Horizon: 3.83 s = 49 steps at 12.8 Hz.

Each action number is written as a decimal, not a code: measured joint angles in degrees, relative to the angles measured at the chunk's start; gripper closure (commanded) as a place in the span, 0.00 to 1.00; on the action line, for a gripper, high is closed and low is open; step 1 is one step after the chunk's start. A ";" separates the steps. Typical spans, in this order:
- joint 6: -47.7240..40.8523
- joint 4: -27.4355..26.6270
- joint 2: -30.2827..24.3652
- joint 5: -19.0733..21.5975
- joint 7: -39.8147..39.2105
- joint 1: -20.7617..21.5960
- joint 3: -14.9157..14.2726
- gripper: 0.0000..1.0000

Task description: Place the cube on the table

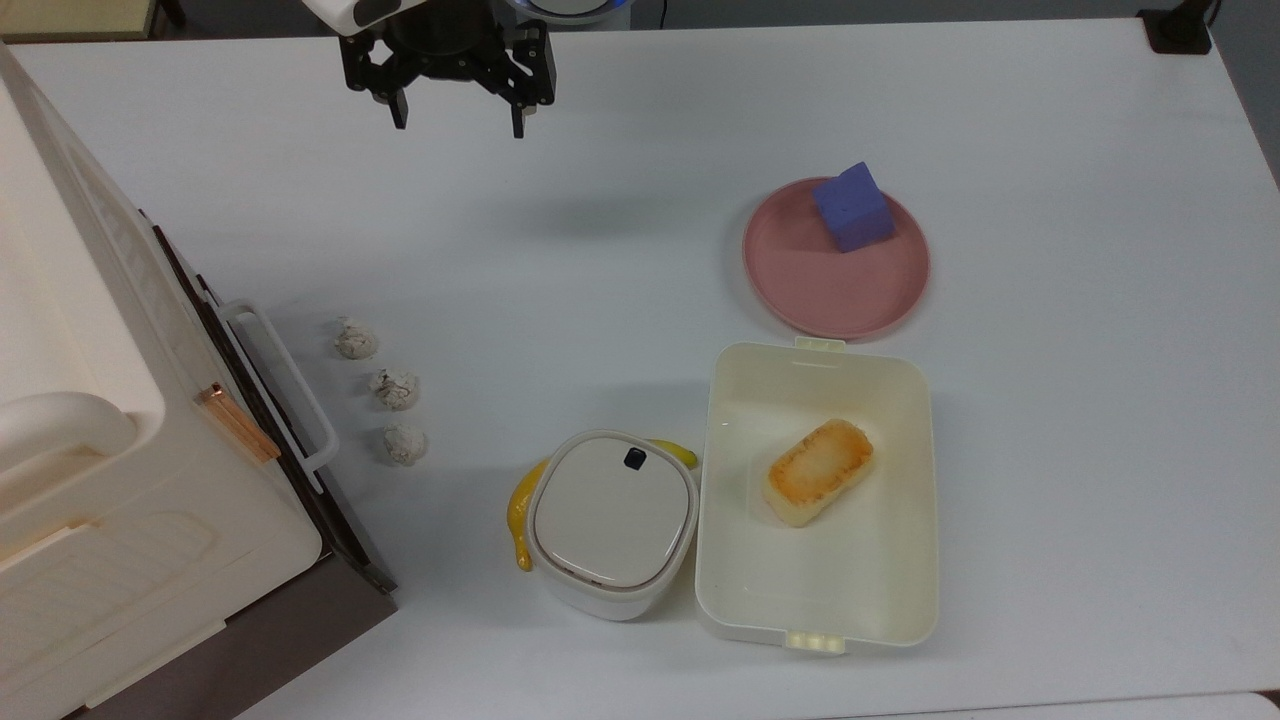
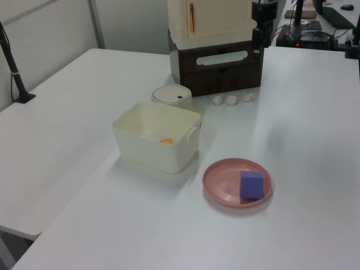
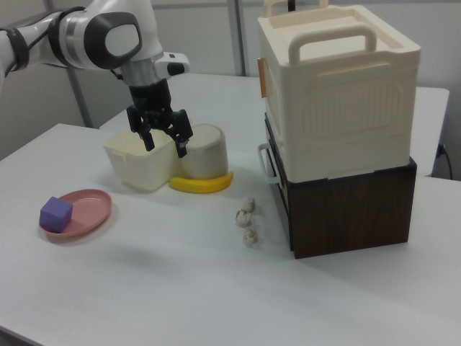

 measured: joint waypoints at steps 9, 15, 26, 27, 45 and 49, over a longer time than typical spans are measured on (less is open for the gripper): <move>0.00 -0.03 0.19 0.02 -0.02 0.06 0.03 0.00; 0.00 -0.15 1.29 0.08 -0.02 0.12 0.18 0.00; 0.09 -0.13 1.95 0.10 -0.04 0.12 0.18 0.00; 0.10 -0.12 1.95 0.10 -0.04 0.12 0.18 0.00; -3.51 -3.11 7.88 18.10 -7.58 12.40 7.12 0.00; 0.68 -3.18 12.27 18.91 -6.44 15.14 7.80 0.00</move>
